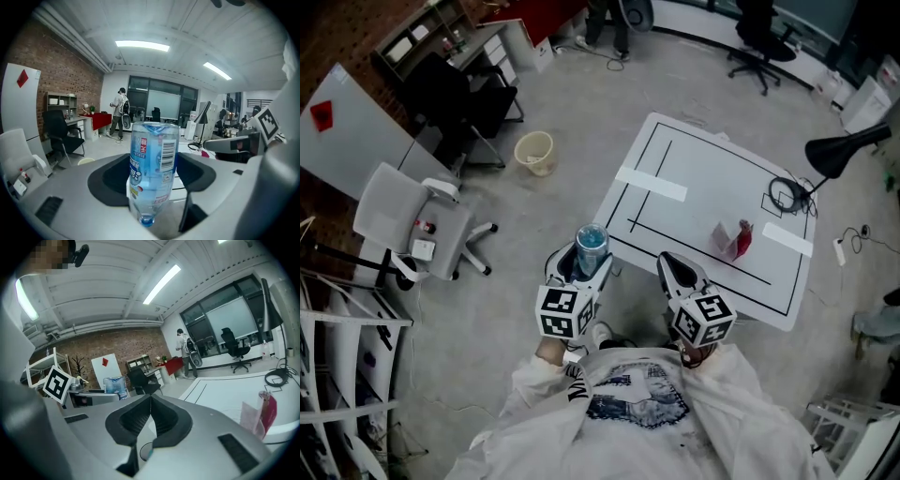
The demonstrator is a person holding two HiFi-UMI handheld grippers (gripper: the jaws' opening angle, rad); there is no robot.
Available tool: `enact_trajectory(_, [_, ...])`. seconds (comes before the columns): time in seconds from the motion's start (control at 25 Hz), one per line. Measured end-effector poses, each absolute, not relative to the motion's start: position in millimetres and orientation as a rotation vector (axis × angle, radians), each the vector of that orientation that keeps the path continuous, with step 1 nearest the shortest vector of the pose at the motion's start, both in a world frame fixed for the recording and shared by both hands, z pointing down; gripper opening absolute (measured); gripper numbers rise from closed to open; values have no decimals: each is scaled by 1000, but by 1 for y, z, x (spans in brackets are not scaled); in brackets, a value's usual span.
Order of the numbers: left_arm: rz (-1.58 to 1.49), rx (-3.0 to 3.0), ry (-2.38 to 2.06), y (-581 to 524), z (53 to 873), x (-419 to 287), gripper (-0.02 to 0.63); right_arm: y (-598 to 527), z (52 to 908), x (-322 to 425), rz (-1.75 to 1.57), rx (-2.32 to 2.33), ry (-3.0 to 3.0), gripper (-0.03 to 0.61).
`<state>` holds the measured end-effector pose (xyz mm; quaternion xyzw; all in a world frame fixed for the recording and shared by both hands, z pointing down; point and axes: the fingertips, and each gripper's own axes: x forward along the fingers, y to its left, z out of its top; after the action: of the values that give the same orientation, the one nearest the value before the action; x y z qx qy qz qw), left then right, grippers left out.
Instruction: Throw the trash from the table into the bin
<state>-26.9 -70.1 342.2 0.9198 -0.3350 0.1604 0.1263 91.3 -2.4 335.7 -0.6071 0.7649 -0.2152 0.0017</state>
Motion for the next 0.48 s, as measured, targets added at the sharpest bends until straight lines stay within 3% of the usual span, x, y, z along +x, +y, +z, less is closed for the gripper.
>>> enact_trajectory(0.48, [446, 2640, -1046, -103, 362, -155, 310, -49, 348, -38, -671, -1818, 2510, 21])
